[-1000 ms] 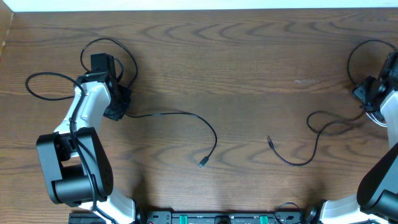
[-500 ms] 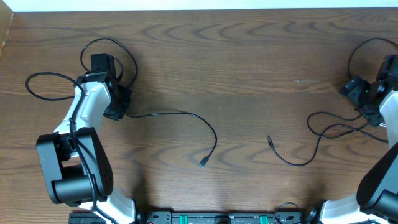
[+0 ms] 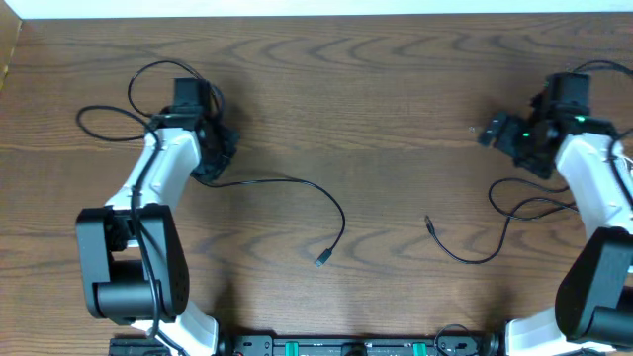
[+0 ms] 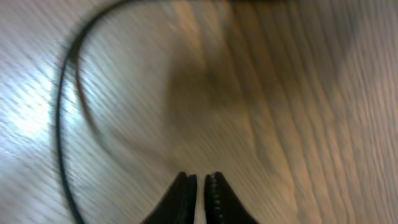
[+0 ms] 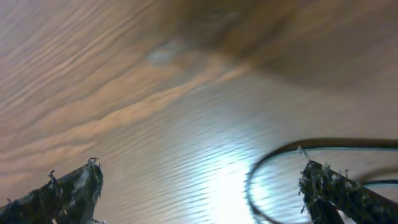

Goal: Untangle cables

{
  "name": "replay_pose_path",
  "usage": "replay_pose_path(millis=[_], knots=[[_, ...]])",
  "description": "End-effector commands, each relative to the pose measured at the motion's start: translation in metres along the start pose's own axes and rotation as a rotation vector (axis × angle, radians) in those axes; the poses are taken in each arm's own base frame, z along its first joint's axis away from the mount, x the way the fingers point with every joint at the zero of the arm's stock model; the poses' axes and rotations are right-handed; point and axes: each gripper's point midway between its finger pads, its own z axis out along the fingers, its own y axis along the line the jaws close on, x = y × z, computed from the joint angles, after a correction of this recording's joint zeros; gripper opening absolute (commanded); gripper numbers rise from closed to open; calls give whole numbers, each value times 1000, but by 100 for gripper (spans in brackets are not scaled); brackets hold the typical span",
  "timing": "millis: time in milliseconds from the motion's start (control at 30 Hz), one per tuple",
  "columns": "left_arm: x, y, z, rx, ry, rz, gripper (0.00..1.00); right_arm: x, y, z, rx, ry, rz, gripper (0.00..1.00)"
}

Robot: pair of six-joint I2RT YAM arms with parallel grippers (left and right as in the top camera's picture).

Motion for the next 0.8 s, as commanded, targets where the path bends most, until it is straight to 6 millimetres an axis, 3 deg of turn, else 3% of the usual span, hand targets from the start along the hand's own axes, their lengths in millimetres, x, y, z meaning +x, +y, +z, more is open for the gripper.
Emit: replay_pose_path(millis=[0, 133, 267, 333, 567, 633, 700, 767], knots=[[10, 0, 6, -28, -6, 53, 22, 14, 27, 2, -36, 18, -82, 99], [8, 0, 6, -45, -38, 67, 45, 27, 58, 4, -70, 22, -163, 99], [-3, 5, 5, -81, -96, 67, 57, 39, 88, 5, -110, 14, -242, 99], [-6, 8, 5, -95, -118, 68, 70, 45, 105, 5, -135, 3, -278, 99], [-15, 13, 3, -128, -169, 67, 75, 68, 161, 1, -231, -38, -412, 99], [-22, 13, 1, -138, -201, 112, 90, 79, 182, -1, -255, -59, -464, 99], [-25, 8, 1, -128, -209, 213, 76, 85, 193, -2, -259, -81, -496, 99], [-26, 8, 1, -136, -208, 265, 71, 89, 202, -4, -258, -107, -522, 99]])
